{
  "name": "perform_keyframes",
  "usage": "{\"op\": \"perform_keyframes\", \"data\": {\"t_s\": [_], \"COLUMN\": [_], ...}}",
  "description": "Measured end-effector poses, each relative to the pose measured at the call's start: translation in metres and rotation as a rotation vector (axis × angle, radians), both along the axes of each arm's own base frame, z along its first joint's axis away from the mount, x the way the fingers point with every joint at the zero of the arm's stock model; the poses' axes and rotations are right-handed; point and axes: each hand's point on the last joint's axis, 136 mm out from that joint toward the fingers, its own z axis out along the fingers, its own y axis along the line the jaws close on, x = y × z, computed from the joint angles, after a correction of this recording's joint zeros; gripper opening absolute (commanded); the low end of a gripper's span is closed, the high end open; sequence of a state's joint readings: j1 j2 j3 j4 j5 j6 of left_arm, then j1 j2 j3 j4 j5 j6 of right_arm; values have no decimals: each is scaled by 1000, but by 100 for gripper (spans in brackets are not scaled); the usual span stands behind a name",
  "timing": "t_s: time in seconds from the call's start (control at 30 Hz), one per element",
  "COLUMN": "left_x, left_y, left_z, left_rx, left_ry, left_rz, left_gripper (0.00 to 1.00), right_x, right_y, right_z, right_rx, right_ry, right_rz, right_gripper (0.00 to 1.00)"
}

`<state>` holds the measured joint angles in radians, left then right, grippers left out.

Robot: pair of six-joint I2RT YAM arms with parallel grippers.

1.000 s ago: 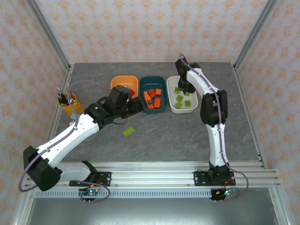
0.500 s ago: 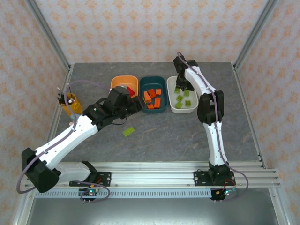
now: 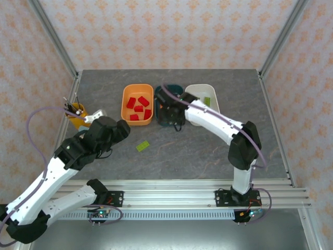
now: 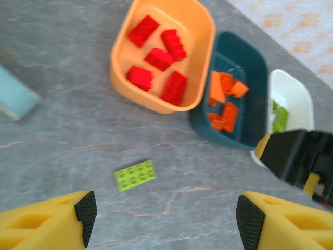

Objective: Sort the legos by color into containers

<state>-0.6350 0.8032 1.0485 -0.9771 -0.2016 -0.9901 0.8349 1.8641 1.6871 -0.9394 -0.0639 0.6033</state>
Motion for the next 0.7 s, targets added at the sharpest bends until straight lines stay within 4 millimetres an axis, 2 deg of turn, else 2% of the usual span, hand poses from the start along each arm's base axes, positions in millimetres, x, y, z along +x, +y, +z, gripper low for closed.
{"op": "perform_keyframes", "data": {"t_s": [0.1, 0.2, 0.33, 0.5, 0.7], "left_x": [-18, -34, -48, -60, -70], "left_y": [18, 30, 40, 47, 50], "left_z": [-15, -25, -27, -26, -25], "left_rx": [40, 63, 66, 56, 29], "left_ry": [33, 60, 65, 61, 49], "left_rz": [21, 23, 20, 11, -1], "left_gripper": [74, 74, 74, 74, 74], "right_x": [-28, -44, -60, -70, -64], "right_y": [22, 41, 58, 79, 106], "right_z": [-19, -39, -65, -89, -97], "right_rx": [31, 58, 68, 89, 151], "right_ry": [85, 158, 229, 287, 316], "right_rz": [-48, -124, -233, -350, -480], "right_gripper": [64, 65, 66, 65, 60]}}
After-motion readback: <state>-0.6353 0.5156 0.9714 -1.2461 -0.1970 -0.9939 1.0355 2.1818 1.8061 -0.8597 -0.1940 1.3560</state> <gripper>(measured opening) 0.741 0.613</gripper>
